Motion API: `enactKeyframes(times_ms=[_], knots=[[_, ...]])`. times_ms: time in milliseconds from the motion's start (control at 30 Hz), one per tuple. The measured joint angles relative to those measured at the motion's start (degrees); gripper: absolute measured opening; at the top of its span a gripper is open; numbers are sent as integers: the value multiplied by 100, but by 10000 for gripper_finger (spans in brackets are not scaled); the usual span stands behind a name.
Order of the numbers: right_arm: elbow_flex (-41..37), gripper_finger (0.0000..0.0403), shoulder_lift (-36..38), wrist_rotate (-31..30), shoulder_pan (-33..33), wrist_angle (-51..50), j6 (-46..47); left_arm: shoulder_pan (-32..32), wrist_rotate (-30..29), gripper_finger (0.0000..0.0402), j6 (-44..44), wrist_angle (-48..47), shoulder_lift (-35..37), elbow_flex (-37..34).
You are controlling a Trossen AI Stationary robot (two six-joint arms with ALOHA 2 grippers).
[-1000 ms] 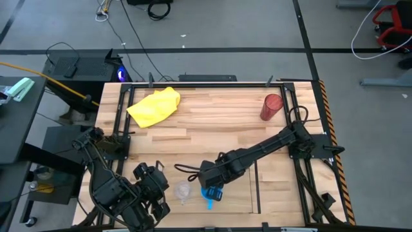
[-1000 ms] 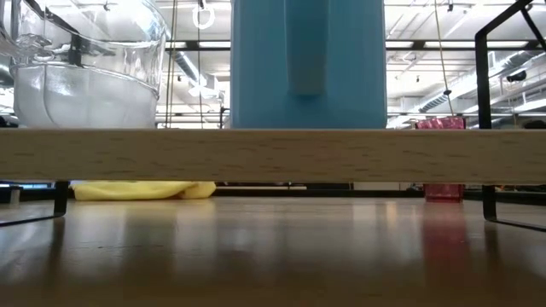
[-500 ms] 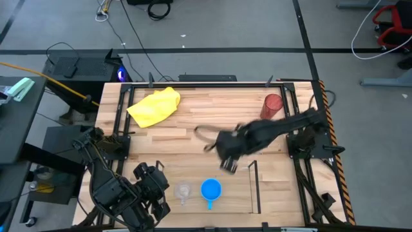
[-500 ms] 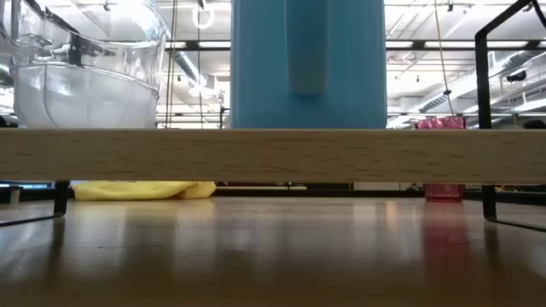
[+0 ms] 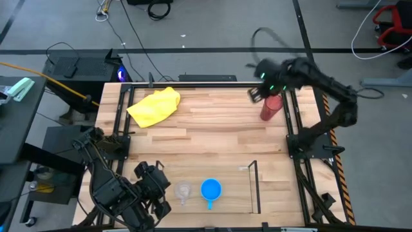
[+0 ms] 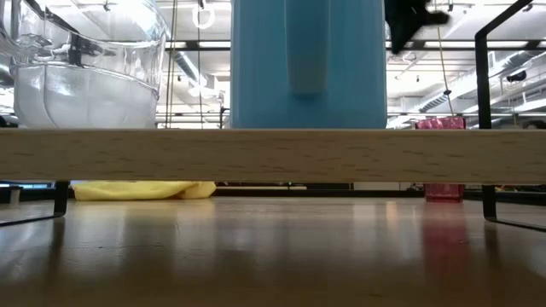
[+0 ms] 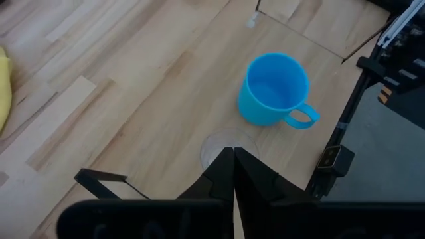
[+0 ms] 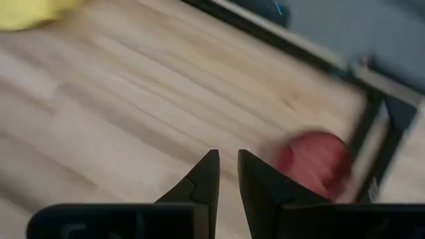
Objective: Stack small to large cups/mugs on shelf
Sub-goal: Put the red cup on the shelf
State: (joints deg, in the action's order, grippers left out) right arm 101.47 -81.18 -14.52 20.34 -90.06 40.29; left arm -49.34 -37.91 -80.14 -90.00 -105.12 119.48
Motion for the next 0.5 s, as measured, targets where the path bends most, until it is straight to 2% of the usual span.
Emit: enactKeyframes(times_ms=[100, 167, 300, 500], knots=[[-801, 64, 395, 790, 1150, -2, -260, 0, -49, 21, 0, -1, 0, 0], [-1349, 64, 625, 1072, 1683, 5, -381, 0, -53, 25, 0, -2, 0, 0], [-2268, 64, 947, 1040, 2311, 4, -569, 0, -72, 29, 107, -4, 0, 0], [-3153, 64, 1245, 723, 2650, -4, -672, 39, -204, 20, 195, -2, 0, 0]])
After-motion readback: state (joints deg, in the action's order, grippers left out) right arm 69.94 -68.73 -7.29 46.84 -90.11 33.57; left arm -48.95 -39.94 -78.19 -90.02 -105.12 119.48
